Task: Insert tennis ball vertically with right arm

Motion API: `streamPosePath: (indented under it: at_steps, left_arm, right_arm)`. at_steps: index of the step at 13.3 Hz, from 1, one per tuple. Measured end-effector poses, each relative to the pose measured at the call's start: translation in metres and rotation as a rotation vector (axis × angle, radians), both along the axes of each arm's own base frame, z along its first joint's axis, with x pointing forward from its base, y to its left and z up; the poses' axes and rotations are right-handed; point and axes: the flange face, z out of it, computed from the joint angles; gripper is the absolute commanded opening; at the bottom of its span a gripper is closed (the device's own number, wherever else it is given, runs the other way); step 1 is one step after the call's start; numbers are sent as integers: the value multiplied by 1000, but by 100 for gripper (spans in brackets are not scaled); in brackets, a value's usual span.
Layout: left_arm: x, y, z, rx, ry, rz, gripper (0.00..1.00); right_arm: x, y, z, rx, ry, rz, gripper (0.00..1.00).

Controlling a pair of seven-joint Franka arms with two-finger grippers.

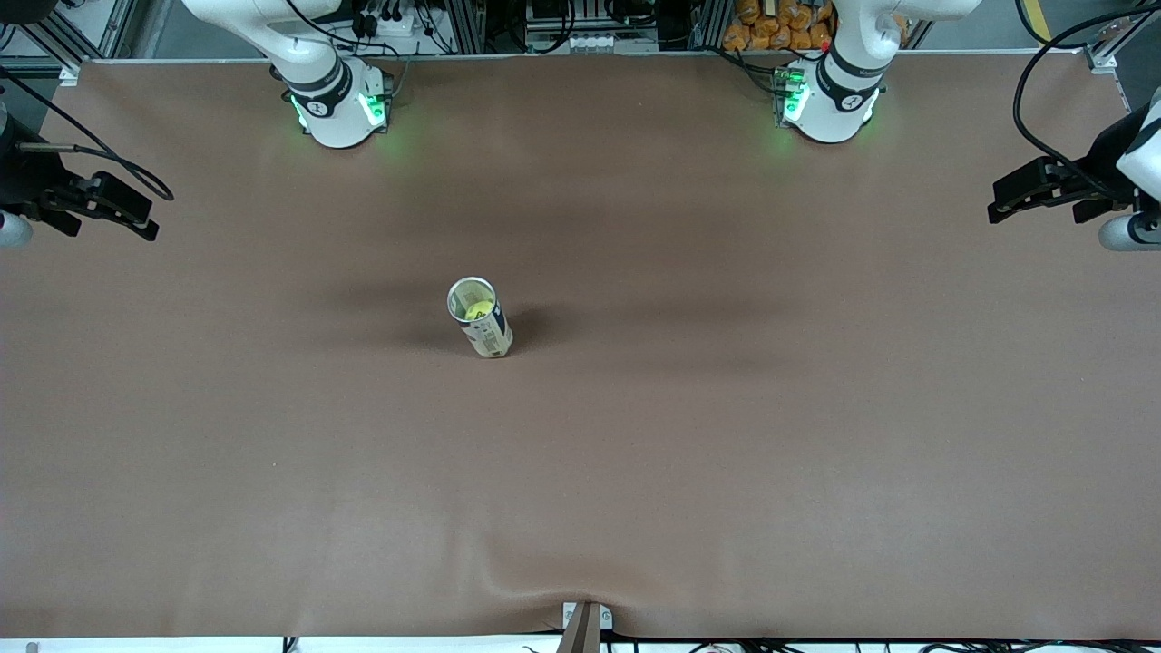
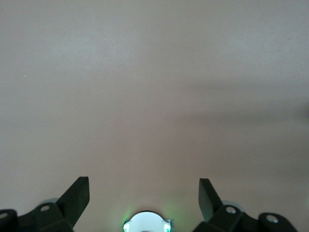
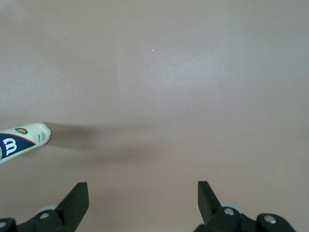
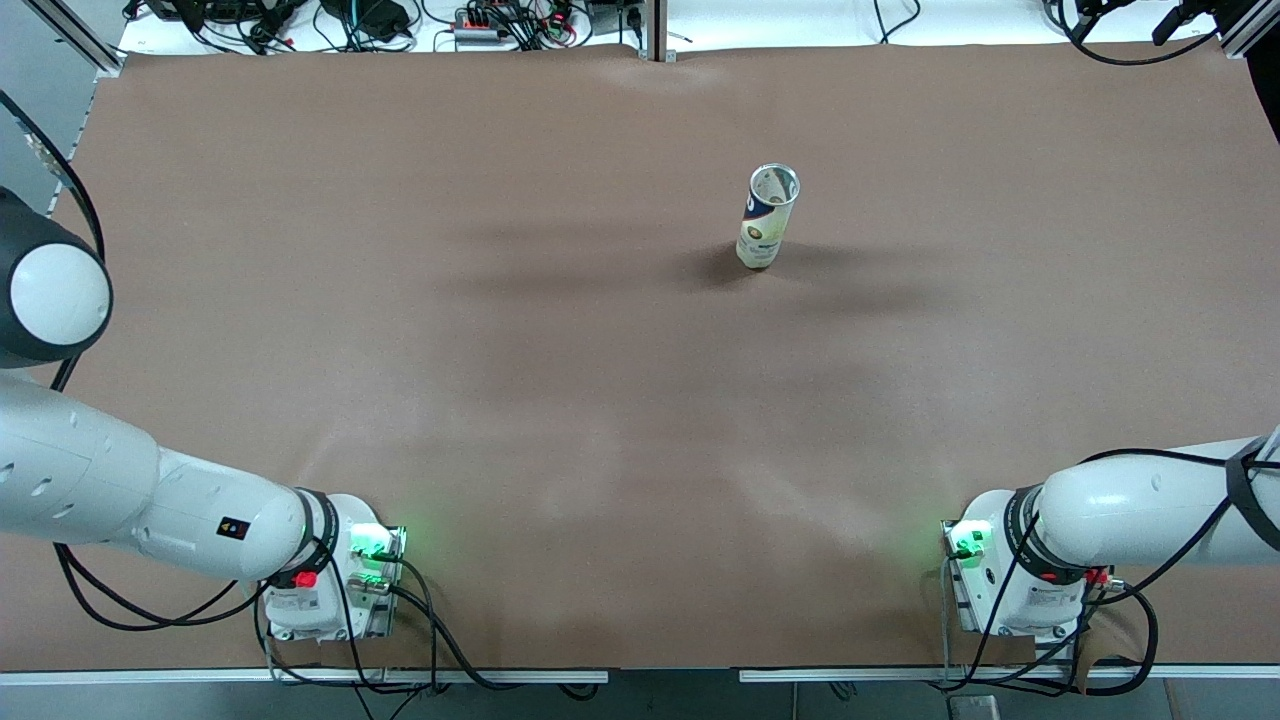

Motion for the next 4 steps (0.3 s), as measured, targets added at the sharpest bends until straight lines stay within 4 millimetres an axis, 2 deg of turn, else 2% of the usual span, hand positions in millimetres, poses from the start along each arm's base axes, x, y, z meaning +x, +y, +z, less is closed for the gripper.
streamPosePath:
  at_steps: [4]
  left_arm:
    - [0,0,-2,3,3,3,100]
  right_arm:
    - [0,0,0,0,1,0,100]
